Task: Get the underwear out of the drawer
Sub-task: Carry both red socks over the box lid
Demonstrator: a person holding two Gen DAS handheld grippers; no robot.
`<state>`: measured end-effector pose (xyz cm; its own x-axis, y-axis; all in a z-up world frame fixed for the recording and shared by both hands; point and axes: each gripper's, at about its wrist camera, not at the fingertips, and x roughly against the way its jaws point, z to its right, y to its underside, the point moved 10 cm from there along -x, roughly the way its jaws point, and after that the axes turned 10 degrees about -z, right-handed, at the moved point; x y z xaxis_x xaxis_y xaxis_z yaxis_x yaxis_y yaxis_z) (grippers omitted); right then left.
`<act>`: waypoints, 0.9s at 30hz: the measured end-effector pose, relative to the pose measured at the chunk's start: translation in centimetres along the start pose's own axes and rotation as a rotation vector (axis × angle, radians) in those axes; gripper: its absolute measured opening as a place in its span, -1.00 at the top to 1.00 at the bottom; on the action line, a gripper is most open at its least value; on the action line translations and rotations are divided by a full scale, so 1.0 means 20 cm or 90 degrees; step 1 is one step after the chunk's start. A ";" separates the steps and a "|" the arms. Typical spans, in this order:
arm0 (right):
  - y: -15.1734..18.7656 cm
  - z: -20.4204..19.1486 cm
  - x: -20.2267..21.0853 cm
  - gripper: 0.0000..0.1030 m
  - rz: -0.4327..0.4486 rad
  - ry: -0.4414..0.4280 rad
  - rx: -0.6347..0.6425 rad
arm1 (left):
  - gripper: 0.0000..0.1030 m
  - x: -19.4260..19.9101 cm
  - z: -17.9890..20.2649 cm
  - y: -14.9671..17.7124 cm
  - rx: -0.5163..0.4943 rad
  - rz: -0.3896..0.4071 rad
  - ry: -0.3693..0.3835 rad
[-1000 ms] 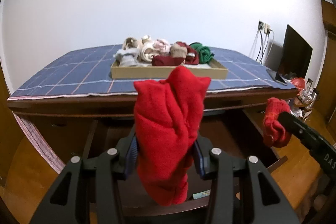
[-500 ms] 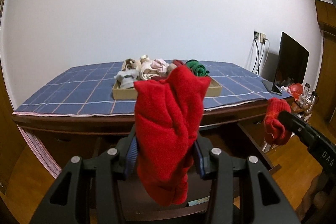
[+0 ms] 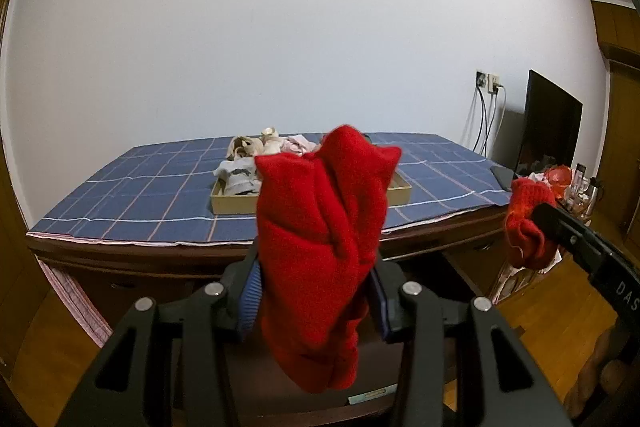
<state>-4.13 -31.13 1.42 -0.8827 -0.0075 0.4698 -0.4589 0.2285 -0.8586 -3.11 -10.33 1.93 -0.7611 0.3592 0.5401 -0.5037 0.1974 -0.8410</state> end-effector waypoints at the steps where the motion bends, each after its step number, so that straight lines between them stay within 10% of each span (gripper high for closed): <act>1: 0.00 0.00 0.00 0.52 0.001 0.000 0.001 | 0.14 0.00 0.00 0.00 0.000 0.000 0.000; 27: -0.12 0.00 0.06 0.52 0.035 -0.003 0.017 | 0.14 0.04 0.08 -0.14 -0.016 0.031 0.014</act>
<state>-4.09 -31.62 4.02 -0.9071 0.0002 0.4209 -0.4121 0.2026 -0.8883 -2.98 -12.08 4.81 -0.7757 0.3883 0.4975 -0.4550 0.2022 -0.8672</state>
